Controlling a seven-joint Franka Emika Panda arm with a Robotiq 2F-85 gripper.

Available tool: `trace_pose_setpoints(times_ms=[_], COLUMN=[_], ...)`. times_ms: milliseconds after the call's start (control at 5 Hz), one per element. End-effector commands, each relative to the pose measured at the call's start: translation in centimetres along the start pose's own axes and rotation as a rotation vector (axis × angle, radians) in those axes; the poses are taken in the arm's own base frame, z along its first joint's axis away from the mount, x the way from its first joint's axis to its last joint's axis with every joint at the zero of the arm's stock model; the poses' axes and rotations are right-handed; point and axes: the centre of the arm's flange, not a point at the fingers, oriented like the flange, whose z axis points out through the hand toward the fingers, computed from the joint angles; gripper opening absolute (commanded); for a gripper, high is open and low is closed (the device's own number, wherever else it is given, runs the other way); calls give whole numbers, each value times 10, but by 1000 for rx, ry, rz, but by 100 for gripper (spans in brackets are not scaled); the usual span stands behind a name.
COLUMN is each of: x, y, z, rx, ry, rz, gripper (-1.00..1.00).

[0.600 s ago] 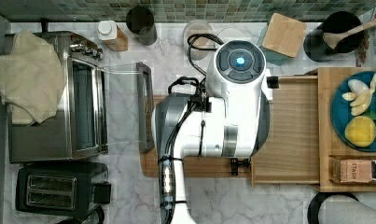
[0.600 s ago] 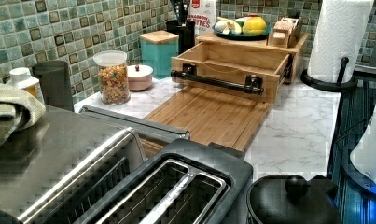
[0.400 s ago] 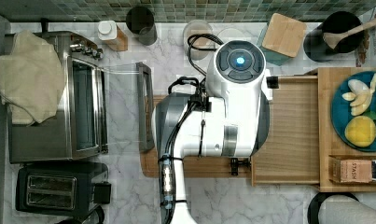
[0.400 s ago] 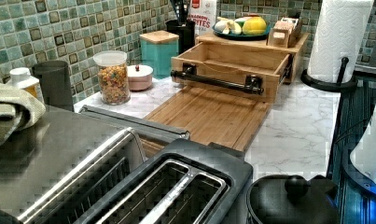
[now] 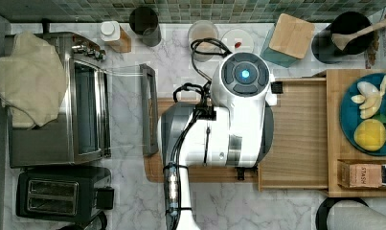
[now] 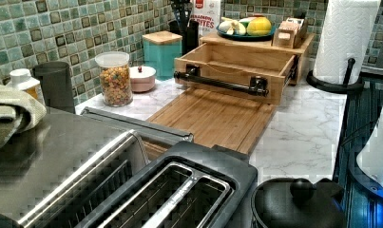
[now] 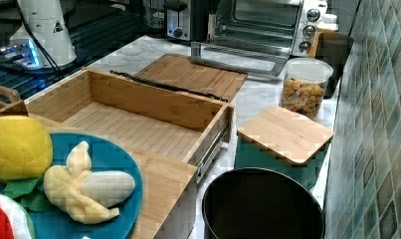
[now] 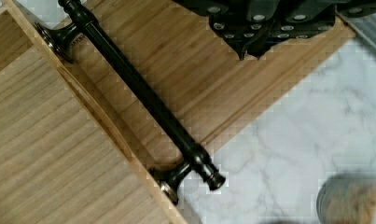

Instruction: Close the drawer.

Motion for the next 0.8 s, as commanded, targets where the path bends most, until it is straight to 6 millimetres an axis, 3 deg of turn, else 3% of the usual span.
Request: trace_pose_setpoints(times_ms=[200, 400, 800], x=[-63, -74, -60], y=[-22, -15, -14], z=[36, 77, 126], rx=[87, 48, -34], ry=[-20, 5, 8], rz=[-437, -575, -712], gripper=[-100, -100, -100])
